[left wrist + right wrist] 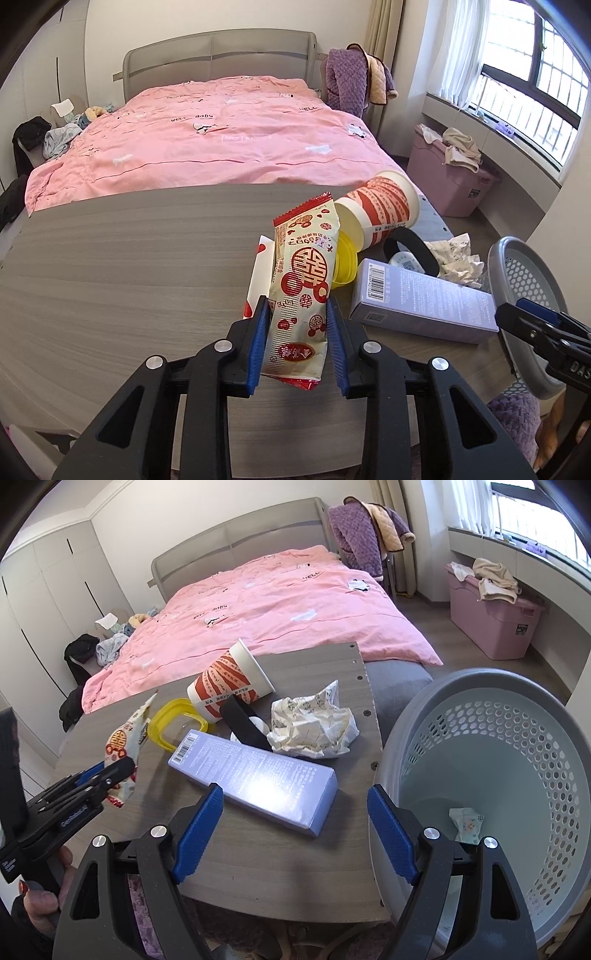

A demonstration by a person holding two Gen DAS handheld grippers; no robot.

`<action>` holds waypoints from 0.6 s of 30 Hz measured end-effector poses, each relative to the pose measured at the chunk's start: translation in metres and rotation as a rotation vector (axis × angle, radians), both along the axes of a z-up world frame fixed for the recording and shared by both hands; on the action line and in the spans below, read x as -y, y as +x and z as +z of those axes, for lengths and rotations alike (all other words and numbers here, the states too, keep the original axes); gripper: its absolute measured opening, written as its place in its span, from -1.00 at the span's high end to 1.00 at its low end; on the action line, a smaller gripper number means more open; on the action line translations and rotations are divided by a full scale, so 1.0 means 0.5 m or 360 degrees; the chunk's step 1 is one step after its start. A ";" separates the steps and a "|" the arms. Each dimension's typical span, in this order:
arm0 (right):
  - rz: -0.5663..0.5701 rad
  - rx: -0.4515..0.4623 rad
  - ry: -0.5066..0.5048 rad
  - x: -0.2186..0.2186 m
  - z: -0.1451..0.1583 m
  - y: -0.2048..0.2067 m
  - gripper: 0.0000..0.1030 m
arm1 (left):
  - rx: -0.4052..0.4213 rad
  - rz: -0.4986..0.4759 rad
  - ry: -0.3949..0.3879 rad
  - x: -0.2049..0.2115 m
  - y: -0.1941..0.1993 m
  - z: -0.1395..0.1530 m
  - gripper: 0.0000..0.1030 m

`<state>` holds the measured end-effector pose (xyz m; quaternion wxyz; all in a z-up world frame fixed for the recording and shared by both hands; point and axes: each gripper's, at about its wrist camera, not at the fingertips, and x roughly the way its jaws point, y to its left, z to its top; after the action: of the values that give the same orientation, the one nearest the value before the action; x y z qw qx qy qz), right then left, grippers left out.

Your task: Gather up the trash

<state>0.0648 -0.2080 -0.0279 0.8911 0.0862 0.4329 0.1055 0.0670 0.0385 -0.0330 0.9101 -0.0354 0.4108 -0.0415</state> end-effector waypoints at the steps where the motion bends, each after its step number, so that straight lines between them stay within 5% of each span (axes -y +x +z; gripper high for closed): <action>1: -0.0001 0.0007 -0.0009 -0.001 0.001 0.004 -0.52 | 0.0007 0.0002 -0.0006 -0.002 -0.002 0.004 0.42; 18: -0.0041 -0.0043 -0.0234 -0.020 -0.015 0.127 -0.38 | 0.0092 0.0048 -0.0066 -0.047 -0.006 0.041 0.42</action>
<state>0.1282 -0.1982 -0.0355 0.8904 0.0277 0.4503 0.0608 0.0638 0.0619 -0.0126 0.9212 -0.0590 0.3827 -0.0374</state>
